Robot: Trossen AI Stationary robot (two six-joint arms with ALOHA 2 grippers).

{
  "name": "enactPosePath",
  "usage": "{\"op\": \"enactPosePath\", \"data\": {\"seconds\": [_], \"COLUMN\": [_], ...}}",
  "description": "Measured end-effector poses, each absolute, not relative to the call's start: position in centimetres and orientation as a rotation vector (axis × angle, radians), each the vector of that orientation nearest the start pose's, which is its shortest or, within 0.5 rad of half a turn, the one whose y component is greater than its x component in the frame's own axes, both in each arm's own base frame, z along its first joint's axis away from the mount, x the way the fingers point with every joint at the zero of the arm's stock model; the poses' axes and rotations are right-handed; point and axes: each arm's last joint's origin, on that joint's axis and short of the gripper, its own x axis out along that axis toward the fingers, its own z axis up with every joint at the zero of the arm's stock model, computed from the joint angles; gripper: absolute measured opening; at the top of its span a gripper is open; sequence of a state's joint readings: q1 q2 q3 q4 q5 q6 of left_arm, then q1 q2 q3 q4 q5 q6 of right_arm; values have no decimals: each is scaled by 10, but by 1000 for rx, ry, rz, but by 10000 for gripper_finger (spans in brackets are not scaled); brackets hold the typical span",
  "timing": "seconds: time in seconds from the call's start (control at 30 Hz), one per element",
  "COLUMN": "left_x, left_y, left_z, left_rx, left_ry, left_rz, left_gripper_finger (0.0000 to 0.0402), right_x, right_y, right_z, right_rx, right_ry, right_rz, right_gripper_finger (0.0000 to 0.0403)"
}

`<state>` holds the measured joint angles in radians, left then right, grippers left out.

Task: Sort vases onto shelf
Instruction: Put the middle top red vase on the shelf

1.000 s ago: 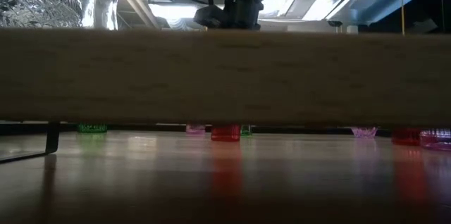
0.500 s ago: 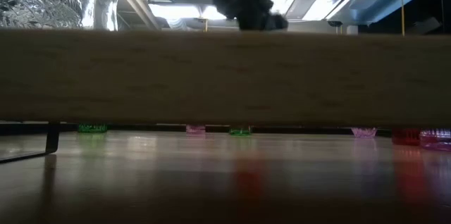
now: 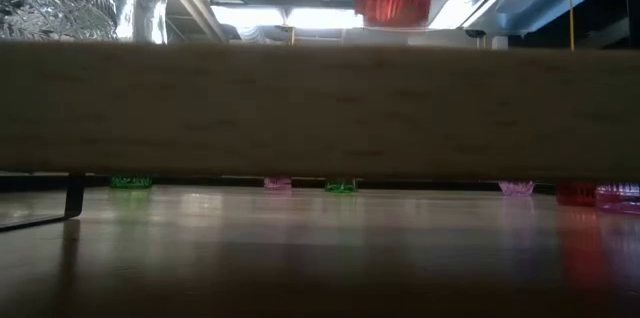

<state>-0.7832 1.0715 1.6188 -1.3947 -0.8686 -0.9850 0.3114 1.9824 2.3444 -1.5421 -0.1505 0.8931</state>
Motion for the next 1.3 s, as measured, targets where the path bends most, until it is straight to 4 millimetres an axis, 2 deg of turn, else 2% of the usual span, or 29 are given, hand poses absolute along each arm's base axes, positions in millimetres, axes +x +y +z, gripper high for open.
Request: {"op": "enactPosePath", "data": {"seconds": [0.13, 0.27, 0.37, 0.63, 1.0, 1.3], "left_x": [109, 111, 112, 113, 118, 118], "left_y": [-77, -79, -79, -80, -87, -87], "left_z": [448, 447, 447, 447, 444, 443], "left_rx": [-315, -294, -294, -308, -328, -329], "left_ry": [467, 474, 476, 485, 525, 535], "left_rz": [340, 339, 344, 336, 313, 305], "left_gripper_finger": [0, 0, 0, 0, 0, 0], "right_x": [337, 343, 350, 365, 365, 364], "right_y": [160, 196, 211, 221, 222, 236], "right_z": [400, 389, 381, 361, 346, 328], "right_rx": [664, 678, 679, 616, 545, 500], "right_ry": [1289, 1284, 1266, 1289, 1372, 1462], "right_rz": [-76, 44, 77, 131, 117, 133], "right_gripper_finger": [1, 0, 0, 0, 0, 0]}}
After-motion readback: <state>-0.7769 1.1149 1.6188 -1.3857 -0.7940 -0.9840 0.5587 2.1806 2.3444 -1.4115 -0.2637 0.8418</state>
